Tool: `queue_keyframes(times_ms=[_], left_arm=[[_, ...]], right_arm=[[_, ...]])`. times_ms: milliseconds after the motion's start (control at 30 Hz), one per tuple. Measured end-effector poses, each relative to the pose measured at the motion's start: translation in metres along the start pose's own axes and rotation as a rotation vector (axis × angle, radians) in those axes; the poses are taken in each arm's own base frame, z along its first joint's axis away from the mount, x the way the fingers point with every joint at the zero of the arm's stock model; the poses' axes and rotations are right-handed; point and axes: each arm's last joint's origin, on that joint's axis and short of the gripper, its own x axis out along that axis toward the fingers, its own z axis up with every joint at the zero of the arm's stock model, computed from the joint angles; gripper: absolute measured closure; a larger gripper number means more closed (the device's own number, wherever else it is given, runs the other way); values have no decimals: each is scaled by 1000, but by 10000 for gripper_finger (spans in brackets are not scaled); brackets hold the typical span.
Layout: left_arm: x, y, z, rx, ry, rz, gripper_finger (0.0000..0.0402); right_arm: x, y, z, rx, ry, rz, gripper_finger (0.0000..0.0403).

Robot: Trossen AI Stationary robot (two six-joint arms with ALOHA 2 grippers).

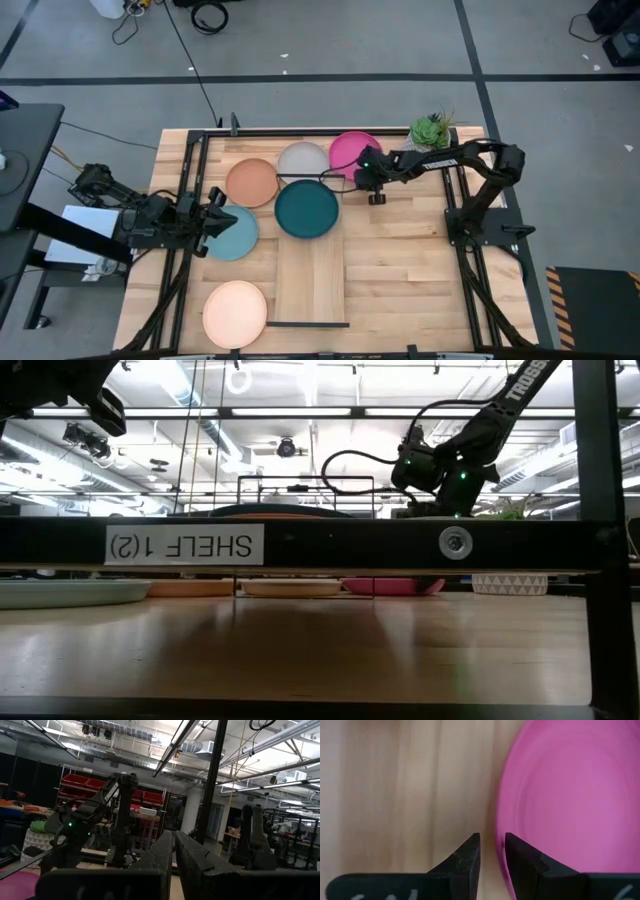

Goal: Place and stack plates onto a shelf
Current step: Stack the pink plate on top of the dark green plate

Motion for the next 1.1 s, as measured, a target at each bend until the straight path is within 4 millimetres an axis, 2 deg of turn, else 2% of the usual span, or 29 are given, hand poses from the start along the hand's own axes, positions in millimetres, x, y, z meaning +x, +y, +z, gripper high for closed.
queue_keyframes(times_ms=[167, 367, 533, 667, 867, 1100], left_arm=[[0, 0, 0, 0, 0, 0, 374], [0, 0, 0, 0, 0, 0, 374], [0, 0, 0, 0, 0, 0, 374], [0, 0, 0, 0, 0, 0, 374], [0, 0, 0, 0, 0, 0, 374], [0, 0, 0, 0, -1, 0, 374]], right_arm=[[-1, -2, -1, -4, 19, -25, 323], [-11, -2, 1, -47, 20, -70, 387], [-29, 1, 9, -100, 9, -166, 381], [-55, 4, 15, -124, -38, -222, 388], [-107, 9, 30, -148, -118, -419, 388], [-161, 19, 42, -151, -305, -522, 388]])
